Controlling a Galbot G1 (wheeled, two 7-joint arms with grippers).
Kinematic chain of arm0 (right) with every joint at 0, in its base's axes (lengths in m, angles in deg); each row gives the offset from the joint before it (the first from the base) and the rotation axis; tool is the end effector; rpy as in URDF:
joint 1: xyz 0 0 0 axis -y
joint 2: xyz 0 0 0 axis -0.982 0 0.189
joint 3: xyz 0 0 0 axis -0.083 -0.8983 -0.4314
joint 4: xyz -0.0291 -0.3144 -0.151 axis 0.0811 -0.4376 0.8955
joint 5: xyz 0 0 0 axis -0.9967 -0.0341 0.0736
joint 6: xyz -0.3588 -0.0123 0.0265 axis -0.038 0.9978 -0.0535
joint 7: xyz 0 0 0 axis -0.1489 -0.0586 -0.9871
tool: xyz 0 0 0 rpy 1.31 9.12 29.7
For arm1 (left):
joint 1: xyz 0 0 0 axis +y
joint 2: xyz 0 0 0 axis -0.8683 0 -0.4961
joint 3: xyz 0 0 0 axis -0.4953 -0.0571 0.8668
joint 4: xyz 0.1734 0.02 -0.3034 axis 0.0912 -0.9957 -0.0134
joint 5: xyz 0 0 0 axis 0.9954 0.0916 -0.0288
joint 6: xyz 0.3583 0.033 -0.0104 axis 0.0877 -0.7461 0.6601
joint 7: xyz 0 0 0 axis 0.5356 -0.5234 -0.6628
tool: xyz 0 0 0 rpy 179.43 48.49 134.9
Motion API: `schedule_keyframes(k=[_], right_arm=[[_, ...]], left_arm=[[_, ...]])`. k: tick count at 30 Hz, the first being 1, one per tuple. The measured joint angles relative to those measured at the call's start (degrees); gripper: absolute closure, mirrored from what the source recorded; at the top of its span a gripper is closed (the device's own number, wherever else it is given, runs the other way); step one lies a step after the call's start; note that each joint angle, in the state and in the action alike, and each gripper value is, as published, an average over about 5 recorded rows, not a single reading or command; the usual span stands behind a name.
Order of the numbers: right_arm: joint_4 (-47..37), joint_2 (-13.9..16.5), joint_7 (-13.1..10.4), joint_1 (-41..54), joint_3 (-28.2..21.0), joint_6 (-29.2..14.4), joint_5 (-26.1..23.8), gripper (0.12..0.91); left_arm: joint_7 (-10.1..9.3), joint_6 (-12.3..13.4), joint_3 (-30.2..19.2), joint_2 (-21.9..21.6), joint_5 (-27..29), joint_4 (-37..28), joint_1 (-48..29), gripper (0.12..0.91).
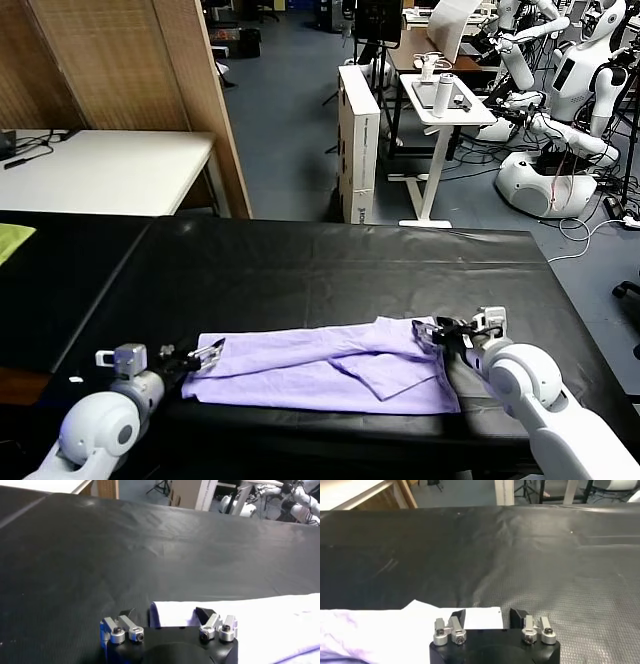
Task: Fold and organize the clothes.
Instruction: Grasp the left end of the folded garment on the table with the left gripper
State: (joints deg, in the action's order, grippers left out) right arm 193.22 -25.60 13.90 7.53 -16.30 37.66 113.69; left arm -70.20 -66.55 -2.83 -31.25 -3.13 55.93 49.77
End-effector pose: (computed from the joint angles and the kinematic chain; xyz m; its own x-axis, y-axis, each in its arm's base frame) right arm 0.3220 -0.0965 -0.2482 -0.7394 -0.2142 0.6383 -0.1708 0.9767 0.1298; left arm 0.2526 0.1205 -0.2641 -0.7922 0.1688 0.5864 0.1079 0.9846 -0.1376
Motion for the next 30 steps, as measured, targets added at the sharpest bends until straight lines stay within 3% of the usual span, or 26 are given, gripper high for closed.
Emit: schedule_keyframes(k=[3, 5, 7, 11, 14, 30], right_arm=[[-0.02, -0.11, 0.09, -0.18, 0.05, -0.01, -0.15, 0.694], [0.06, -0.17, 0.15, -0.38, 0.11, -0.01, -0.24, 0.804], [0.22, -0.23, 0.21, -0.63, 0.21, -0.01, -0.38, 0.863], [0.66, -0.53, -0.08, -1.23, 0.77, 0.02, -0.81, 0.877], [1.07, -0.92, -0.56, -1.80, 1.39, 0.04, -1.15, 0.878], [1.88, -3.14, -2.19, -2.83, 2.43, 0.08, -2.11, 0.862]], left_arm=[[0.07, 0.27, -0.10, 0.00, -0.01, 0.31, 0.00, 0.259], [0.15, 0.49, -0.15, -0.02, -0.01, 0.50, 0.00, 0.374], [0.29, 0.68, -0.19, -0.07, -0.01, 0.66, 0.00, 0.507], [0.73, 0.96, -0.38, -0.21, 0.08, 0.74, -0.18, 0.753], [0.96, 1.15, -0.83, -0.35, 0.24, 0.33, -0.79, 0.867], [0.99, 1.42, -3.76, -2.99, -1.04, -3.95, -7.98, 0.882]])
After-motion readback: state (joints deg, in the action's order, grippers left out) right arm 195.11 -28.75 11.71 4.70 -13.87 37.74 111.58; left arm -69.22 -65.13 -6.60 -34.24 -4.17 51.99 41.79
